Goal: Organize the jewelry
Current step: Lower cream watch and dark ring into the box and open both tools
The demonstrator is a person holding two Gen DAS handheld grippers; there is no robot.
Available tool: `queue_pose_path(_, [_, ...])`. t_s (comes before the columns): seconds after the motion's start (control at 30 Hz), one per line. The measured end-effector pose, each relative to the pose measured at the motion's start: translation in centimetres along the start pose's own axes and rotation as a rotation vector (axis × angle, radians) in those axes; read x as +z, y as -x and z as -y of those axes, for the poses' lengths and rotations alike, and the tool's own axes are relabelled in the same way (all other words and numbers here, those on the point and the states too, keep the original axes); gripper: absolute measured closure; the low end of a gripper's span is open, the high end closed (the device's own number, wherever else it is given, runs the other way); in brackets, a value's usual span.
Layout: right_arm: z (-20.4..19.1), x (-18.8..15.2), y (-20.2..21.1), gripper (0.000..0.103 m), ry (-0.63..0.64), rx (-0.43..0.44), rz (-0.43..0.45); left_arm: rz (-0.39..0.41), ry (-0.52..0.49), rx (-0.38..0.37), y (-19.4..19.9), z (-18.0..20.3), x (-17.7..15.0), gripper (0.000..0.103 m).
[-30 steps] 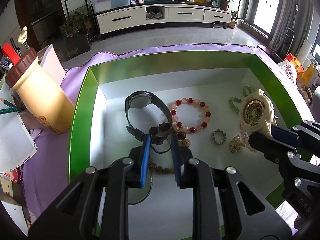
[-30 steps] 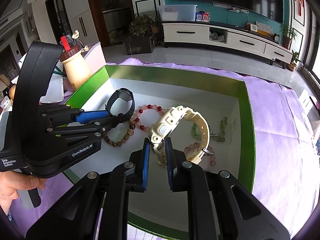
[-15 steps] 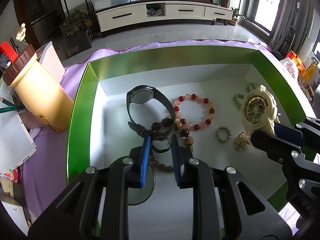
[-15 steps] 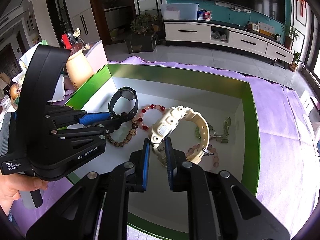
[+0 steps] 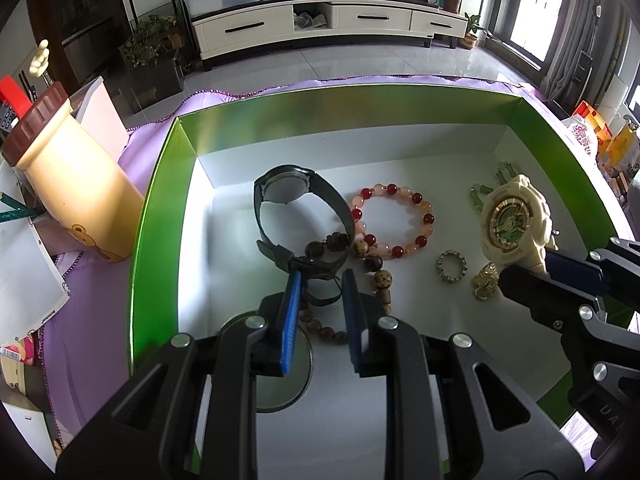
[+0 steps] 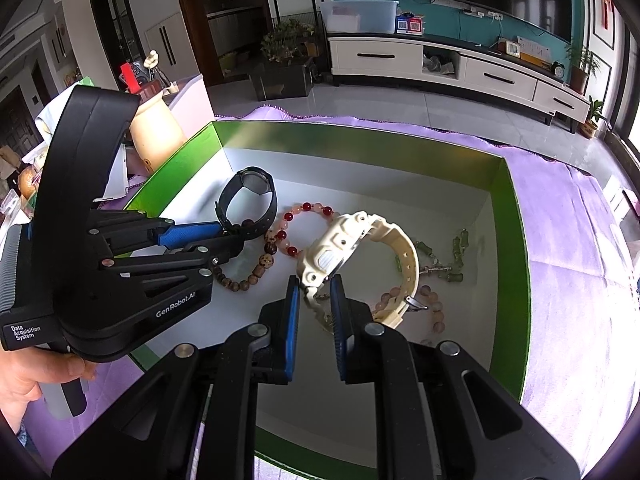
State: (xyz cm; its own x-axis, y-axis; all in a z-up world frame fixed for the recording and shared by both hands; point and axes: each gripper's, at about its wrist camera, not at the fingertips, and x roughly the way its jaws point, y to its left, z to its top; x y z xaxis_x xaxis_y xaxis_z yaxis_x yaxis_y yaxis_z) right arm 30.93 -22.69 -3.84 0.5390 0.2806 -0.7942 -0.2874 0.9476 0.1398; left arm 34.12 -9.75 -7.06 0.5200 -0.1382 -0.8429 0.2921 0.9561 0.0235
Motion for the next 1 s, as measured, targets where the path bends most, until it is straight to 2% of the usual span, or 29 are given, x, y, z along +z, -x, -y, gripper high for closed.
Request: queue_pose_path(1.0, [-0.20,0.13,-0.34,0.088,0.005,0.009,-0.021,-0.013,-0.014,0.010,-0.26,0.15,0.04,0.082])
